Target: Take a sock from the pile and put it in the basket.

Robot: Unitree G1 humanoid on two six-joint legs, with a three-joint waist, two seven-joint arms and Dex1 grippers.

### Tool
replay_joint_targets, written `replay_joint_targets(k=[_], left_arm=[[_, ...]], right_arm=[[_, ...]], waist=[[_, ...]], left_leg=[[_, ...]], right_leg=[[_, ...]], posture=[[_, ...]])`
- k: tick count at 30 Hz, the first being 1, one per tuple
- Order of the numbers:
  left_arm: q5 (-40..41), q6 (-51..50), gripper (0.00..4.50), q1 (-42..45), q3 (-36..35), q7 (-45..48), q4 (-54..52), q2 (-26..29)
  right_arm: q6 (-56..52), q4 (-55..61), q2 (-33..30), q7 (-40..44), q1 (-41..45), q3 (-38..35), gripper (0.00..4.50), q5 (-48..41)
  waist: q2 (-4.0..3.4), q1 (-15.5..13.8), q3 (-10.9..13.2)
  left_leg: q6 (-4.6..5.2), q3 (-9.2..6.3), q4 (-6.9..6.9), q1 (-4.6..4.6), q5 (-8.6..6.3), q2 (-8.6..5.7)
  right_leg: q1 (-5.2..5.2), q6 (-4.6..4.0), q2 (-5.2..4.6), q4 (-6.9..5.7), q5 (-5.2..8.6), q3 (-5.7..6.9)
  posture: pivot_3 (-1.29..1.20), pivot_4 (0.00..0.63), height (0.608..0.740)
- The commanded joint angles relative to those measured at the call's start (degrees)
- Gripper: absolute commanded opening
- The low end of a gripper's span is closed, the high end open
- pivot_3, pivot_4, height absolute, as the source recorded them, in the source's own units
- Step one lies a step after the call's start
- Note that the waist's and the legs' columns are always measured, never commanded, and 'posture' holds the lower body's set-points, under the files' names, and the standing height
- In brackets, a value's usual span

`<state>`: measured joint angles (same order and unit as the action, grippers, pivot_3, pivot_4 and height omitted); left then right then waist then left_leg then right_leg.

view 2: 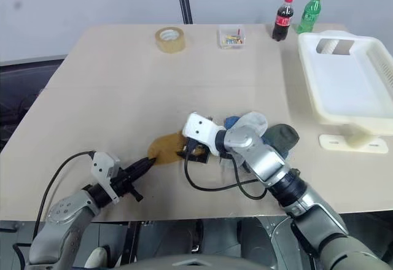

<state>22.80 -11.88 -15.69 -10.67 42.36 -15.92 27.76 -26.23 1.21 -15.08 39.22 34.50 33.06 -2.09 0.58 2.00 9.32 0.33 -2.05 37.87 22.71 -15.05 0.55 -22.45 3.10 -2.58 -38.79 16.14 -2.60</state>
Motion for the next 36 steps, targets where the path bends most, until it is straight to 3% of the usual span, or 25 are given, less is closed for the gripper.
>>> replay_joint_targets(k=[1,13,16,22,29,36], left_arm=[[0.68,-1.15,0.00,-0.49,0.86,0.33,0.04,0.09],[2.73,-1.76,0.00,0.42,-1.02,1.18,0.63,0.45],[6.04,-3.54,1.02,1.35,-3.00,1.17,0.92,0.08],[14.92,-14.93,3.83,2.89,-4.86,-1.20,-0.34,0.16],[35.31,-40.00,3.83,9.99,-7.95,-5.96,4.69,0.93],[38.34,-55.81,3.83,17.97,-4.56,-8.23,11.52,3.94]], right_arm=[[2.37,-3.61,0.94,-2.29,0.92,-0.52,4.47,3.52],[3.01,-5.67,0.33,-1.35,-1.70,-0.26,4.47,7.17],[2.80,-5.35,0.61,-1.33,-2.09,-0.38,4.50,7.43],[2.51,-5.07,0.76,-1.50,-2.65,-0.54,4.50,8.00],[2.32,-4.93,1.36,-1.64,-2.89,-0.39,4.50,8.73],[2.42,-4.85,2.08,-1.53,-3.07,-0.09,4.50,9.64]], waist=[[0.00,0.00,0.00],[-0.02,0.06,-0.03],[-0.02,0.04,-0.03],[-0.01,0.05,-0.06],[-0.06,0.07,-0.08],[-0.10,0.02,-0.18]], left_leg=[[0.00,-0.01,0.04,0.00,0.00,-0.01],[0.00,-0.02,0.09,-0.03,0.00,0.01],[0.00,-0.03,0.10,-0.03,0.00,0.01],[0.00,-0.05,0.12,-0.03,0.00,0.01],[0.00,-0.23,0.21,-0.38,-0.01,0.00],[0.00,-0.26,0.18,-0.82,-0.01,-0.13]], right_leg=[[0.00,0.00,0.00,-0.02,0.00,0.01],[0.00,0.00,0.00,-0.06,0.00,0.01],[0.00,0.00,0.00,-0.06,0.00,0.02],[0.02,0.00,0.00,-0.06,0.00,0.03],[0.45,0.02,0.00,-0.05,0.01,0.17],[0.88,0.02,-0.03,-0.03,0.03,0.18]], posture=[[0.00,0.150,0.740],[0.00,0.150,0.740],[0.00,0.150,0.740],[0.00,0.150,0.740],[0.00,0.150,0.740],[0.00,0.150,0.740]])
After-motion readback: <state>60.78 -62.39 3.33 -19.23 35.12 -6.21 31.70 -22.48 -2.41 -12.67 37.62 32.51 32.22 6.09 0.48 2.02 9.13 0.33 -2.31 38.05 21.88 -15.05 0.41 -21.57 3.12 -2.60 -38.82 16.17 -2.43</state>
